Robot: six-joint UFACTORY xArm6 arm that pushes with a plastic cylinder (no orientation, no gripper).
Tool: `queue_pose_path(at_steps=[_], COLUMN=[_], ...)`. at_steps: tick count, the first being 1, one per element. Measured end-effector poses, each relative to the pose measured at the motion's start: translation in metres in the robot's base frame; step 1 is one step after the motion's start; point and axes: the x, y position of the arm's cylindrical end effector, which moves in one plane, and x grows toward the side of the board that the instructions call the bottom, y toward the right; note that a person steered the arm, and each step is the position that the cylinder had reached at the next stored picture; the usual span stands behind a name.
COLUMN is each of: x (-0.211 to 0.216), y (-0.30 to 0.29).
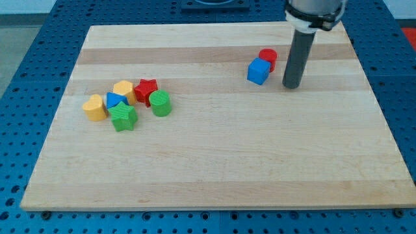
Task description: Point your arm to the green star
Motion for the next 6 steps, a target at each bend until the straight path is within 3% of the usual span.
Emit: queue_pose_path(at_steps=[1,6], x=[0.010,0.121], y=[-0.014,-0.238])
